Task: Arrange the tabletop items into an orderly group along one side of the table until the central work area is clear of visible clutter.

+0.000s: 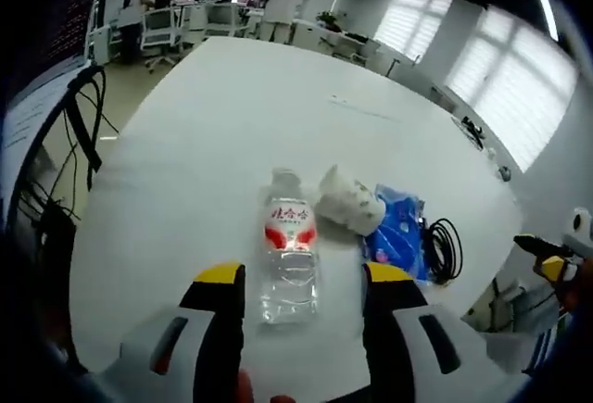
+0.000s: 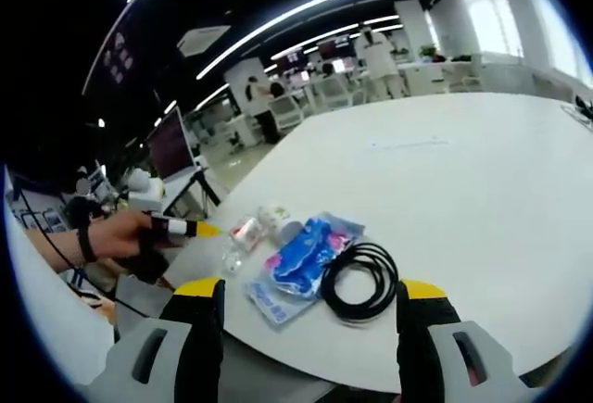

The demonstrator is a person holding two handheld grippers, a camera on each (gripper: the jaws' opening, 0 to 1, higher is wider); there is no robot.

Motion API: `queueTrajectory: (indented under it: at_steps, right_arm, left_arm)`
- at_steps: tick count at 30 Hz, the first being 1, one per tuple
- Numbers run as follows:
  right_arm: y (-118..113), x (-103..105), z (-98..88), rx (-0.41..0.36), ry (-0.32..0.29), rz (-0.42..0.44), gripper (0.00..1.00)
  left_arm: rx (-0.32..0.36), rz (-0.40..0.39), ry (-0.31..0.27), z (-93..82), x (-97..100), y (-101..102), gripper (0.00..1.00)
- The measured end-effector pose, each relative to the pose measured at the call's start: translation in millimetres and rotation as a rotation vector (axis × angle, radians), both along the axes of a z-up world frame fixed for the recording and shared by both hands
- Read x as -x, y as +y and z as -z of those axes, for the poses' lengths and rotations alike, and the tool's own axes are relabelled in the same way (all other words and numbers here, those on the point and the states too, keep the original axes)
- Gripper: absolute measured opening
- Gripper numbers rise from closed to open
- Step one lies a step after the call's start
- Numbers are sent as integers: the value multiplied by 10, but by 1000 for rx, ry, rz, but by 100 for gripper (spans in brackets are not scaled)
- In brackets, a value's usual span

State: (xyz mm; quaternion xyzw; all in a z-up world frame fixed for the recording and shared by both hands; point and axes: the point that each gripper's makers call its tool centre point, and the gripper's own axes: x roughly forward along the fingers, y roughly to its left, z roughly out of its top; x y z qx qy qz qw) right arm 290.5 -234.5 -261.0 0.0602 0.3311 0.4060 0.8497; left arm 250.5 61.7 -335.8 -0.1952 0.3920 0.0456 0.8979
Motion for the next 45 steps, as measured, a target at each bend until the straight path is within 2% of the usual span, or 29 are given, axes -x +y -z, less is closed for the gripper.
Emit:
queueTrajectory:
  at_steps: [9, 16, 28, 31, 34, 38, 45]
  right_arm:
    - [24, -7, 8, 0, 1, -9, 77]
    - [-2, -21, 7, 7, -2, -17, 77]
    - [54, -12, 3, 14, -1, -40, 77]
    - [68, -31, 1, 15, -2, -46, 77]
    - [74, -49, 0, 17, -2, -47, 77]
    - [52, -50, 0, 17, -2, -39, 77]
    - [101, -63, 28, 15, 3, -45, 77]
  left_arm:
    - [7, -37, 29, 196, -125, 65, 48]
    - [-51, -3, 54, 325, -199, 99, 42]
    - [-43, 21, 91, 527, -255, 35, 44]
    - [-46, 20, 93, 583, -267, 32, 42]
    - [-30, -1, 64, 577, -294, 27, 41]
    - [-51, 22, 65, 550, -231, 14, 40]
    - [-33, -3, 64, 551, -52, 120, 39]
